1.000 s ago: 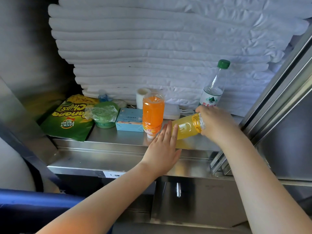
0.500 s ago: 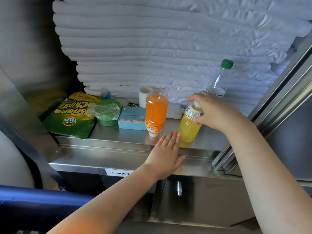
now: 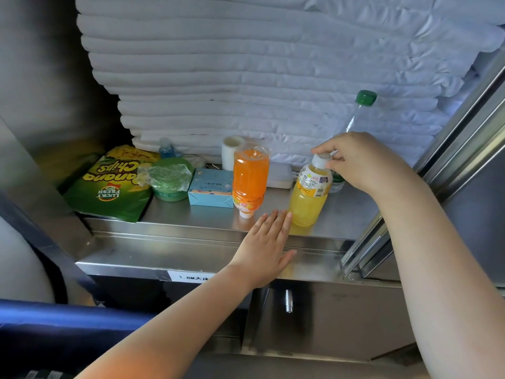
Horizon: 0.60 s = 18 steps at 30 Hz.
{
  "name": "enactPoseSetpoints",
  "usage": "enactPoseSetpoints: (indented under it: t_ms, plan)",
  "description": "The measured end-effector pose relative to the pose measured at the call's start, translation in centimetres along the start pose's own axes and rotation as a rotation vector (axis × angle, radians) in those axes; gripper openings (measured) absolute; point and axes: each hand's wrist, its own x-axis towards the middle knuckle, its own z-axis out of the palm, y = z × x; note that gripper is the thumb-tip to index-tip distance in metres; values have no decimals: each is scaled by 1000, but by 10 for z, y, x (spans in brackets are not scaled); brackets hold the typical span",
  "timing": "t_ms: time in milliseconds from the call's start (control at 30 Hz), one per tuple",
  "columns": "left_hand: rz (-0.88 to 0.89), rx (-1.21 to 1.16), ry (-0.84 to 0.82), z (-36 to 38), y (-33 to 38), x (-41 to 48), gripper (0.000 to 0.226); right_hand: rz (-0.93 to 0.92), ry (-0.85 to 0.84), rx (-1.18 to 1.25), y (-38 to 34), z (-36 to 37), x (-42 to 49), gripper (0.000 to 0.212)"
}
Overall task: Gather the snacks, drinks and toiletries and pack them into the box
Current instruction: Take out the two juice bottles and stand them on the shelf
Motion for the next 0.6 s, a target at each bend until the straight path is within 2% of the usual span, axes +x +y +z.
enactPoseSetpoints:
  t_ms: [367,600]
  plan:
    - [4,-4,23,1,1,-1,68,91,43,-84,-7,-4,6,30]
    - [2,-11,25,1,0,0,67,70,114,-126,-7,2,4,47]
